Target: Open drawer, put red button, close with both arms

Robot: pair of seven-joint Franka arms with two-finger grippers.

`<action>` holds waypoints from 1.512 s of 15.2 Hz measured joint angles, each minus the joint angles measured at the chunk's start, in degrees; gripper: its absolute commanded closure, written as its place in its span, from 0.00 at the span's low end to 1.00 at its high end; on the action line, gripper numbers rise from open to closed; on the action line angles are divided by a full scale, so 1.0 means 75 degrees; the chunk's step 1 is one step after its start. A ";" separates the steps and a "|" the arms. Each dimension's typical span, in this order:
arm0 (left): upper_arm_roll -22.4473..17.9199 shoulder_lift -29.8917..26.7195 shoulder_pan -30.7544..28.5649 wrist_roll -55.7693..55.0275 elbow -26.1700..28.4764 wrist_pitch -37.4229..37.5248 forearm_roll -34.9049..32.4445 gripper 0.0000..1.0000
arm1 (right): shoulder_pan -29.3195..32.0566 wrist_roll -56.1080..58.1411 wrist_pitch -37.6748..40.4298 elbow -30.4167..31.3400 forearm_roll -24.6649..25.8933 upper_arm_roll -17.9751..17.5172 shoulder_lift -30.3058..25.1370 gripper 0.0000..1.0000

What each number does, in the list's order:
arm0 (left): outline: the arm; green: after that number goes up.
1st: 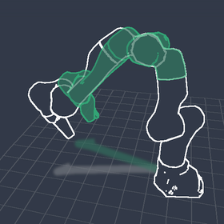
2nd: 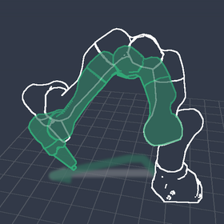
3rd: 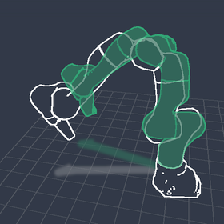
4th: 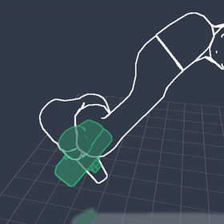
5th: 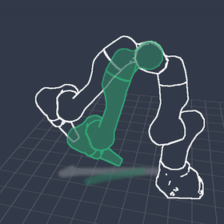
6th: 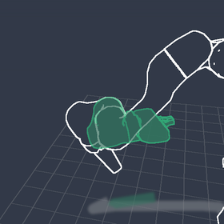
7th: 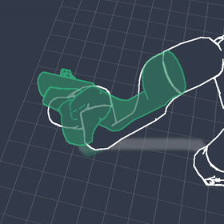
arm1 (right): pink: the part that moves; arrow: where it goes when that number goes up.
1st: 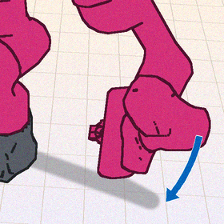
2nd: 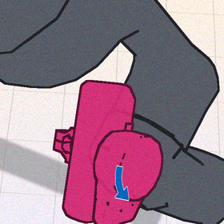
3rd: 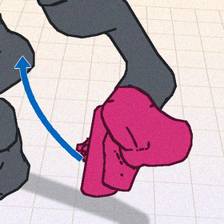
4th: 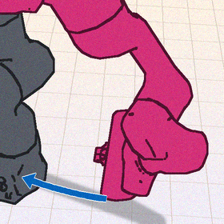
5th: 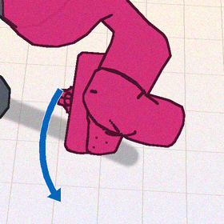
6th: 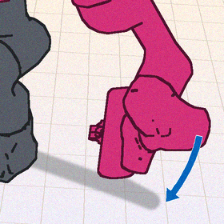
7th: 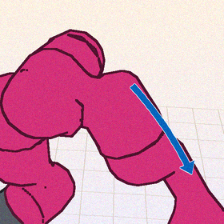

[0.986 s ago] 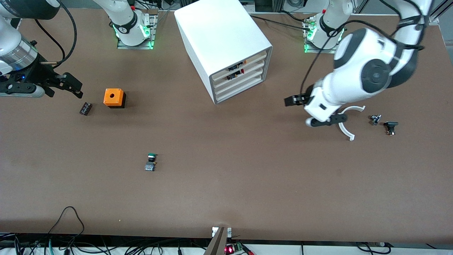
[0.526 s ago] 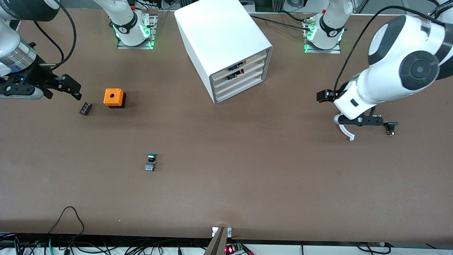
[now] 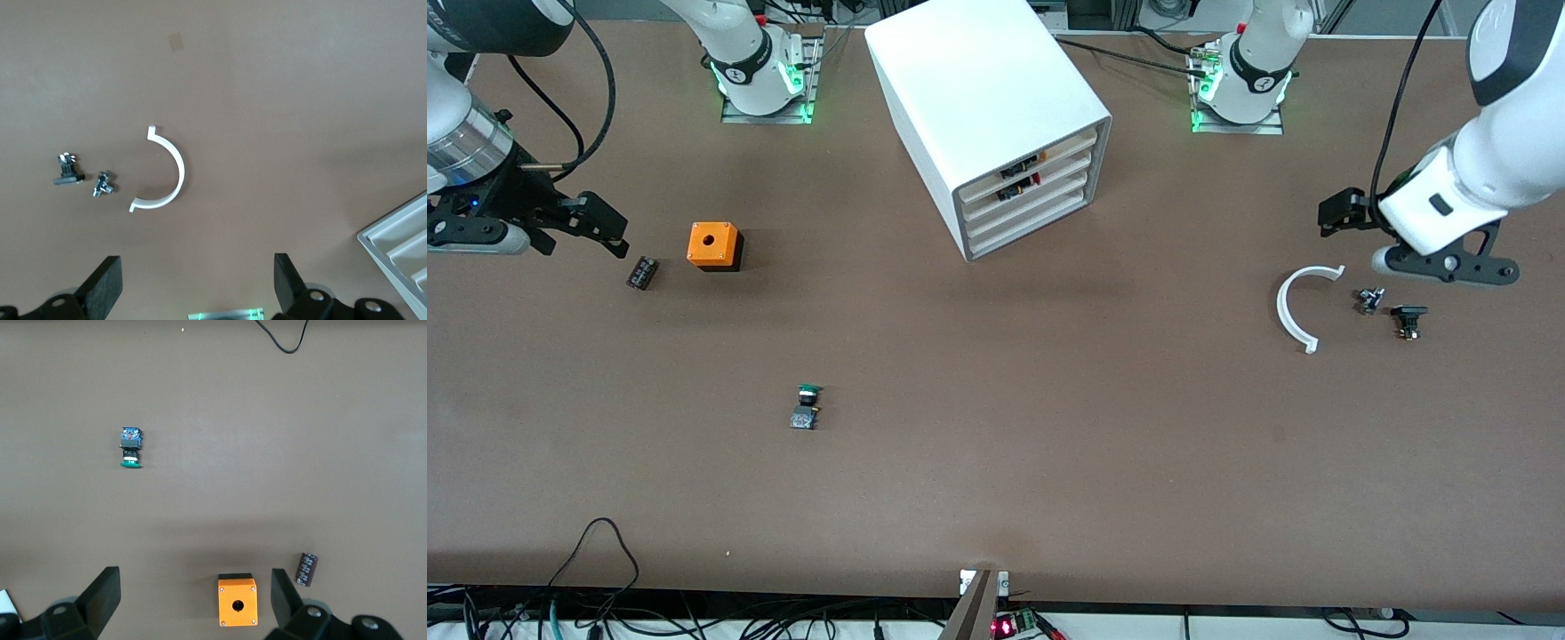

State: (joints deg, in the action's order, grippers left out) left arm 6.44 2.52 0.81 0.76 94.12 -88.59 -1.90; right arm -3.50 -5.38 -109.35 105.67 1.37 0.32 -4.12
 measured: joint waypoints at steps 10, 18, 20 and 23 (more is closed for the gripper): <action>-0.0105 -0.0526 0.0142 0.0031 0.0845 -0.0447 0.0000 0.00 | -0.0008 0.0000 -0.0015 -0.0168 0.0051 -0.0013 -0.0006 0.00; -0.0103 -0.0705 0.0147 0.0093 0.0843 -0.0354 0.0010 0.00 | -0.0008 0.0000 -0.0063 -0.0168 0.0053 -0.0013 0.0024 0.00; -0.0103 -0.0800 0.0147 0.0199 0.0842 -0.0312 0.0063 0.00 | -0.0008 0.0000 -0.0063 -0.0168 0.0053 -0.0013 0.0039 0.00; -0.0114 -0.0804 0.0140 0.0436 0.0850 -0.0298 0.0079 0.00 | -0.0008 0.0000 -0.0063 -0.0168 0.0053 -0.0013 0.0082 0.00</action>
State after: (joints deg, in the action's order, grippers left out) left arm 5.59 -3.51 1.86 4.03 100.50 -90.82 -1.30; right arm -3.56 -5.38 -109.83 104.41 1.77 0.23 -3.51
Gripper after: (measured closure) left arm 0.000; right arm 0.000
